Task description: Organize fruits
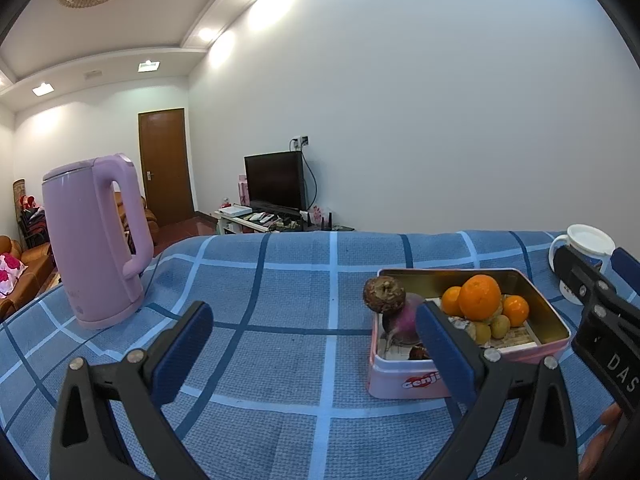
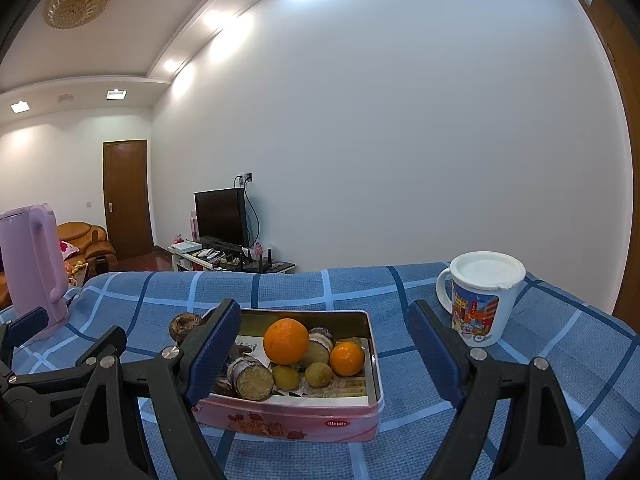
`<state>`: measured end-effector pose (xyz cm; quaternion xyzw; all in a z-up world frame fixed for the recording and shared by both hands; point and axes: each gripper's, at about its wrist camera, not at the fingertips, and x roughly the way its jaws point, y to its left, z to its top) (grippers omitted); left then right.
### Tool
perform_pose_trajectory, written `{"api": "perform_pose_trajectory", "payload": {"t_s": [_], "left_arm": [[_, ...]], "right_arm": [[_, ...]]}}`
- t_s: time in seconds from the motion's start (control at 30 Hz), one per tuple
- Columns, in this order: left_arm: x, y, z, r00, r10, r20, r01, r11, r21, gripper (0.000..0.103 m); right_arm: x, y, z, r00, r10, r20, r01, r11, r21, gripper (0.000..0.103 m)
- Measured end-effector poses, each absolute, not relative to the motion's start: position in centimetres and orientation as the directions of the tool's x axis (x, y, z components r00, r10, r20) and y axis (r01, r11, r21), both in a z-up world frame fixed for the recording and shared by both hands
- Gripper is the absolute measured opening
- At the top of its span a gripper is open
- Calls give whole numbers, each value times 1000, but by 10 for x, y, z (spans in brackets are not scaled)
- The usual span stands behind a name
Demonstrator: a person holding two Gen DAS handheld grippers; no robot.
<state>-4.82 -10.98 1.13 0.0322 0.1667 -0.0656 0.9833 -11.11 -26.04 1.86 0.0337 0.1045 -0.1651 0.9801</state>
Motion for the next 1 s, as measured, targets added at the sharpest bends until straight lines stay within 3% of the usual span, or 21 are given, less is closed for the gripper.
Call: {"api": "perform_pose_trajectory", "payload": {"t_s": [1.0], "left_arm": [[-41,-105,8,928,-76,-365,100,994,47,103]], "right_arm": [[-112,-260,19,923,-318,-216,332,943,31,86]]}}
